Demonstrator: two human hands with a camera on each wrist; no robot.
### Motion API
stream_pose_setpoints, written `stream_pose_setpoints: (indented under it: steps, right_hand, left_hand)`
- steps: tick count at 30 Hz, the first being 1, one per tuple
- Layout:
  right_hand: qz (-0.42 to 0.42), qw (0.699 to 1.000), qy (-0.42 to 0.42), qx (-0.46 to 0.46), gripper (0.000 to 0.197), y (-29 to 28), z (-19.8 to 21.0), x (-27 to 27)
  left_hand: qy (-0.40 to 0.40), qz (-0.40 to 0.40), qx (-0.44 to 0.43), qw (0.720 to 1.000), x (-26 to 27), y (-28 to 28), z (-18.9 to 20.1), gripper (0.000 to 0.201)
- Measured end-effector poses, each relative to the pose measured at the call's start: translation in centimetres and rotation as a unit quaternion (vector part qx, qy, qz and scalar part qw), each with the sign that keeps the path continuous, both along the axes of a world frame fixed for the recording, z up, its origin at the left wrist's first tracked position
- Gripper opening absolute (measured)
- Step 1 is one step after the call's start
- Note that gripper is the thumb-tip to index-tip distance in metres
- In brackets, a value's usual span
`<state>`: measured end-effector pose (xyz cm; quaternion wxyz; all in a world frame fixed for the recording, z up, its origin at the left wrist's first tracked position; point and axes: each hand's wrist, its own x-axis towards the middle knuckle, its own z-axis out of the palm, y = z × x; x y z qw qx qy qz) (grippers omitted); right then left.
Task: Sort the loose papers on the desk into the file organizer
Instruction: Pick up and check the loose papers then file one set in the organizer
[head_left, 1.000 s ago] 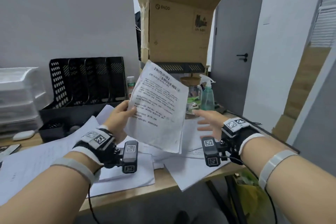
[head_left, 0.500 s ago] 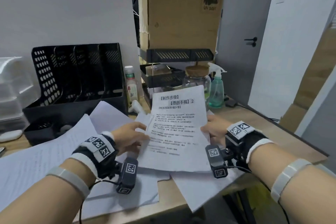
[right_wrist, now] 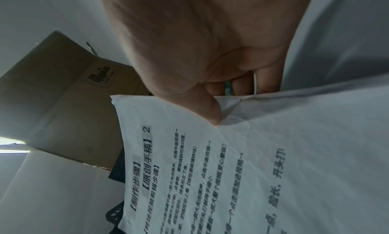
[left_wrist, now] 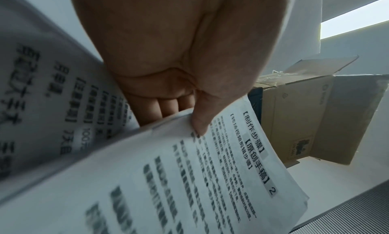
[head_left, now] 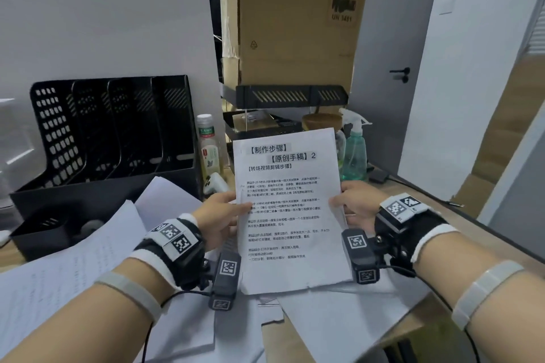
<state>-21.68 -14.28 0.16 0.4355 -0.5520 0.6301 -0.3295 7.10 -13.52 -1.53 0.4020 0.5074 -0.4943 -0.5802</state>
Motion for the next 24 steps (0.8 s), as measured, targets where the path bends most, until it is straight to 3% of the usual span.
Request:
stream_pose_setpoints:
  steps: [4,7,9,12,15,19,24]
  right_hand:
    - [-0.022,0.997,-0.079,0.002,0.024,2.3,1.1,-0.1]
    - [-0.032,0.992,0.119,-0.012,0.024,4.8,1.5,-1.9]
    - [0.006,0.962,0.273,-0.004,0.033,6.3,1.8,-3.3]
    - [0.047,0.927,0.37,0.043,0.054,8.6,1.7,-4.6]
    - [0.084,0.9,0.421,0.072,0.072,10.4,1.1,-4.4]
    - [0.128,0.848,0.514,0.0,0.08,11.0,0.2,-1.9]
    - [0.164,0.854,0.493,-0.006,0.091,9.4,0.0,0.4]
  left_hand:
    - [0.052,0.072,-0.054,0.995,0.6,1.1,0.9,0.028]
    - [0.106,0.146,-0.103,0.978,1.4,2.5,1.1,0.029]
    - [0.152,0.216,-0.118,0.957,2.1,2.8,0.6,0.034]
    - [0.198,0.282,-0.094,0.934,2.9,3.2,-0.7,0.027]
    - [0.25,0.274,-0.049,0.928,2.5,3.9,-1.4,0.022]
    - [0.277,0.254,-0.046,0.926,1.6,3.8,-2.2,0.025]
    - [0.313,0.233,-0.029,0.92,2.0,2.9,-3.5,0.021]
